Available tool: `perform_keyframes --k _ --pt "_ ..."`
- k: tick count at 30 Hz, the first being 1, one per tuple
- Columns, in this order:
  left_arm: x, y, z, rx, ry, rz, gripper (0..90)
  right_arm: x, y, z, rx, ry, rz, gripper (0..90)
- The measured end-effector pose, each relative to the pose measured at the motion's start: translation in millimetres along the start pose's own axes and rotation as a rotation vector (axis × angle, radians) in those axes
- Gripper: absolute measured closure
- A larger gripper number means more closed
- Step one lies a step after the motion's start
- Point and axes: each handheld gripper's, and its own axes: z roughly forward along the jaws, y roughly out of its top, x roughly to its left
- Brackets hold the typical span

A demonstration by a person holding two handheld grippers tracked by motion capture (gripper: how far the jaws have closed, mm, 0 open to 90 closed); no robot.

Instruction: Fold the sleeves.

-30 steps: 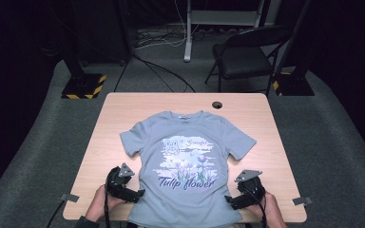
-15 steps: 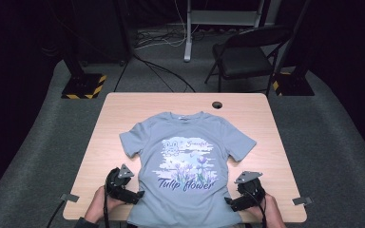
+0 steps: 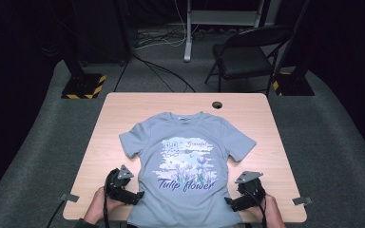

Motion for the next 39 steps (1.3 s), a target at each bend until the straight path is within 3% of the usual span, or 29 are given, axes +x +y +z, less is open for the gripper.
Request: perform_keyframes --k 8,12,19,28,39 --pt "1.9 0.5 -1.0 -0.003 -0.017 -0.011 2.9 -1.9 -1.3 1.3 -0.009 -0.005 0.012 1.5" --pt "5.7 1.1 -4.6 -0.018 -0.015 -0.03 2.3 -10.4 -4.6 -1.2 -0.067 0.021 0.055 1.1" --pt "18.5 2.5 -13.6 -0.046 0.017 -0.064 2.4 -29.2 -10.1 -5.0 -0.135 -0.052 0.093 1.2" --pt "38.7 5.4 -18.9 -0.072 0.02 -0.108 2.6 -44.6 -14.0 -1.1 -0.143 -0.1 0.115 2.0" --pt "59.0 18.9 -16.0 -0.069 0.029 -0.109 3.2 -50.4 -16.3 2.8 -0.154 -0.096 0.099 0.1"
